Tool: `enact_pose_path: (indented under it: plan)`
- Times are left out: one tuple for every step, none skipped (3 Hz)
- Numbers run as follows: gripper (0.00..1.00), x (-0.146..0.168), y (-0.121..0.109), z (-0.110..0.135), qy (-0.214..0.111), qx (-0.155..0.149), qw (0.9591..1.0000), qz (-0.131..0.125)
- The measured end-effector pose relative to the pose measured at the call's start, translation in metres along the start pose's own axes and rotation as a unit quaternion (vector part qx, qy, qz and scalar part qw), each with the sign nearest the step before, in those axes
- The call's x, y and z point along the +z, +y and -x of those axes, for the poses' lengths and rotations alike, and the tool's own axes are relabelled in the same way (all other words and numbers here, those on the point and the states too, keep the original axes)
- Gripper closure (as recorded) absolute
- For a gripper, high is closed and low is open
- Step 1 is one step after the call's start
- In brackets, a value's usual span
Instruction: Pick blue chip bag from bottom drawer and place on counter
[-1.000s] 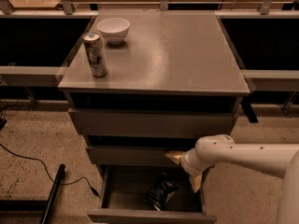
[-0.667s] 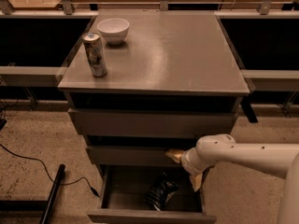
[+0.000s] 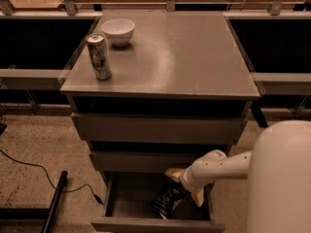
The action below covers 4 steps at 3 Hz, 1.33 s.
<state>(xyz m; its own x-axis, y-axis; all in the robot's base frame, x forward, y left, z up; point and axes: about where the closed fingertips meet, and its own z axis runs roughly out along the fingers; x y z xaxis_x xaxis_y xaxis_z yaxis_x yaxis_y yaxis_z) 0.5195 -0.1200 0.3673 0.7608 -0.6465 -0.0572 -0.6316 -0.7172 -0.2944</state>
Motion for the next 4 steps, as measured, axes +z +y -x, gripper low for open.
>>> enact_pose_path:
  plan:
    - [0.00,0.041,-0.004,0.001,0.011,-0.075,0.9970,-0.017]
    - [0.00,0.044,-0.007,0.002,0.014,-0.091,0.9955,-0.023]
    - [0.00,0.069,-0.007,0.011,-0.019,-0.053,0.9962,-0.067]
    - [0.00,0.090,-0.011,0.016,-0.053,-0.021,0.9904,-0.126]
